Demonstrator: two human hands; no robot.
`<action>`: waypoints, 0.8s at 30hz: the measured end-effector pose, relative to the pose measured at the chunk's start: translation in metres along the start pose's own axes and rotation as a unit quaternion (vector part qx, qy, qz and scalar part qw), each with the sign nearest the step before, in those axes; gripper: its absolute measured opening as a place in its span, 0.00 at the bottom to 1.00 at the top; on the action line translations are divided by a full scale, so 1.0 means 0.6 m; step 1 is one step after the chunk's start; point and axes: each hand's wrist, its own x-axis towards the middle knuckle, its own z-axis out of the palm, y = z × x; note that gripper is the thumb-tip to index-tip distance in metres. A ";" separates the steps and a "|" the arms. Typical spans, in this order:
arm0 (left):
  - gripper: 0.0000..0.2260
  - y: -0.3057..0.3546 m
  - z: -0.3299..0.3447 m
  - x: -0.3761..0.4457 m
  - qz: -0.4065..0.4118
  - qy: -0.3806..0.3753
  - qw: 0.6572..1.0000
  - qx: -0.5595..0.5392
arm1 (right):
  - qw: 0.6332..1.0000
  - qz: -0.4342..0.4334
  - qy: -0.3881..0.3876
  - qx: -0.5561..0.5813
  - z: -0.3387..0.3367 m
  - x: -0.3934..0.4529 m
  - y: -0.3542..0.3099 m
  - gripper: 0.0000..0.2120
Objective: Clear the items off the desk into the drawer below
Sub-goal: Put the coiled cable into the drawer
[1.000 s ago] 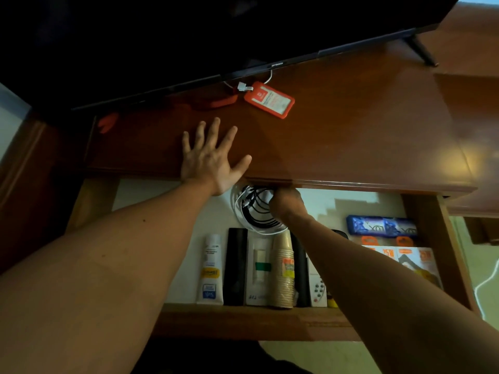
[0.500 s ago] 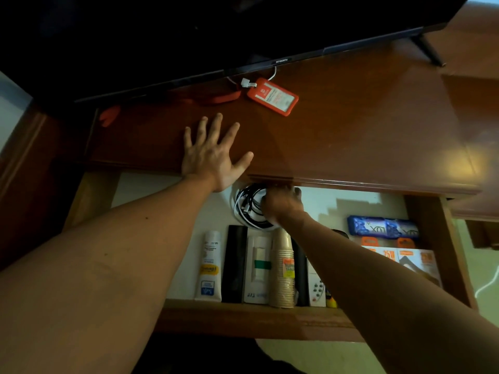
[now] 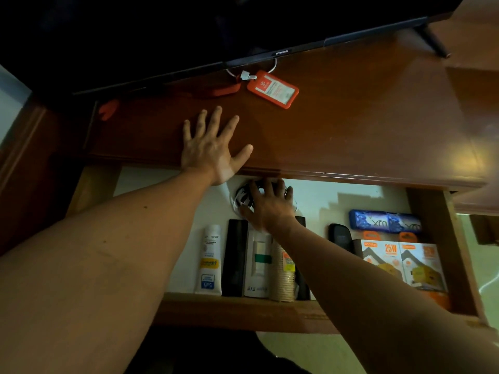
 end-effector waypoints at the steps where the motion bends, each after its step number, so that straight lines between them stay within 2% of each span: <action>1: 0.37 0.000 0.000 0.000 0.000 0.000 1.000 0.000 | 1.000 0.000 0.003 -0.002 0.001 -0.002 -0.001 0.37; 9: 0.37 0.000 0.001 0.002 -0.001 0.000 1.000 0.005 | 1.000 -0.006 -0.011 0.002 0.008 -0.005 0.000 0.38; 15: 0.37 0.000 0.002 0.002 -0.001 -0.005 1.000 0.006 | 0.999 -0.017 0.026 0.034 0.003 -0.020 -0.001 0.39; 24: 0.37 0.001 -0.007 -0.001 0.007 -0.010 1.000 -0.022 | 0.991 0.000 0.099 0.086 -0.004 -0.085 -0.016 0.27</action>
